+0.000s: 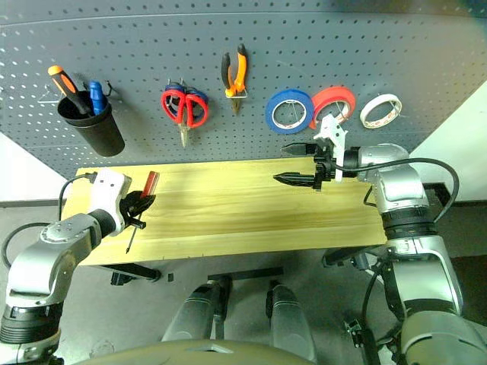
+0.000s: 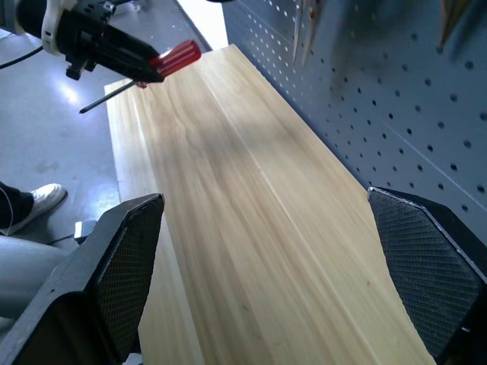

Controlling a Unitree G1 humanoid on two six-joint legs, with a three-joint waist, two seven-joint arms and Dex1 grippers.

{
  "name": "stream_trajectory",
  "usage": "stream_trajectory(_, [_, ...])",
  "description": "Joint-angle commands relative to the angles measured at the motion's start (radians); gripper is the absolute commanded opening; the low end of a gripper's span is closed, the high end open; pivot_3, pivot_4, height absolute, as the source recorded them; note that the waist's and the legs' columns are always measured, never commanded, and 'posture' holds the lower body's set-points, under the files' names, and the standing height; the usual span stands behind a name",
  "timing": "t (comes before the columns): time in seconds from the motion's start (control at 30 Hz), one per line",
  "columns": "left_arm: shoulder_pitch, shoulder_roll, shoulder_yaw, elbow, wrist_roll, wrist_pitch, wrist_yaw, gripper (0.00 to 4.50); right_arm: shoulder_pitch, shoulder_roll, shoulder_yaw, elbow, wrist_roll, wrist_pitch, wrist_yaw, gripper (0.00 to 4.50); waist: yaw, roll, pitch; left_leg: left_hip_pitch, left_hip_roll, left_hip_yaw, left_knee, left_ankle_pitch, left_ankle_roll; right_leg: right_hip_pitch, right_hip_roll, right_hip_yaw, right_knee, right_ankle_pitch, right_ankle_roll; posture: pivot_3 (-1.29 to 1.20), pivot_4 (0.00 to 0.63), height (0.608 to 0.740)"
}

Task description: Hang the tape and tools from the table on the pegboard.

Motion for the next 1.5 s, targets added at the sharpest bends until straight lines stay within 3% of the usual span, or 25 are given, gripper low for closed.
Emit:
stream_trajectory(0.03, [0.112,-0.001,0.056,-0.108,0.012,-0.19,-0.036,0.91,-0.042,-0.01,-0.041,-0.016,0.037,0.018,0.017,4.5,0.003,0.0,-0.011,0.001,0.001,0.002,-0.001,0.0,0.0,0.0,0.001,0.003,0.0,0.0,0.0,0.15,0.076,0.74])
stream_trajectory(0.23, [0.134,-0.143,0.162,-0.16,-0.064,-0.49,-0.025,0.91,-0.066,-0.006,-0.063,-0.049,0.078,0.071,0.017,4.5,0.037,0.0,-0.038,0.003,0.005,0.019,-0.006,0.0,0.0,0.0,-0.002,0.004,-0.003,0.001,-0.003,0.18,0.062,0.74])
stream_trajectory(0.37, [0.102,-0.166,0.206,-0.13,-0.111,-0.651,-0.076,0.91,-0.068,-0.003,-0.062,-0.07,0.094,0.1,0.011,4.5,0.046,-0.001,-0.063,0.003,0.014,0.031,-0.006,0.0,0.0,0.002,-0.001,0.001,-0.007,0.003,-0.004,0.19,0.053,0.74])
stream_trajectory(0.63, [-0.064,-0.133,0.188,-0.033,-0.105,-0.697,-0.036,0.91,-0.069,0.012,-0.061,-0.115,0.127,0.15,0.005,4.5,0.07,-0.002,-0.088,0.009,0.027,0.045,-0.004,0.0,0.001,0.006,0.006,0.001,-0.007,0.005,-0.006,0.2,0.047,0.74])
stream_trajectory(1.03, [-0.51,-0.036,0.173,0.27,-0.079,-0.68,0.029,0.91,-0.084,0.014,-0.082,-0.176,0.182,0.209,-0.019,4.5,0.088,-0.004,-0.093,0.018,0.038,0.058,-0.004,0.0,0.001,0.011,0.012,-0.001,-0.008,0.008,-0.011,0.18,0.048,0.74])
stream_trajectory(1.5, [-0.676,0.024,0.145,0.68,-0.008,-0.9,-0.04,0.91,-0.137,0.078,-0.095,-0.175,0.223,0.216,-0.062,4.5,0.092,-0.004,-0.094,0.019,0.05,0.075,-0.004,0.0,0.001,0.009,0.012,0.0,-0.007,0.009,-0.012,0.18,0.054,0.74])
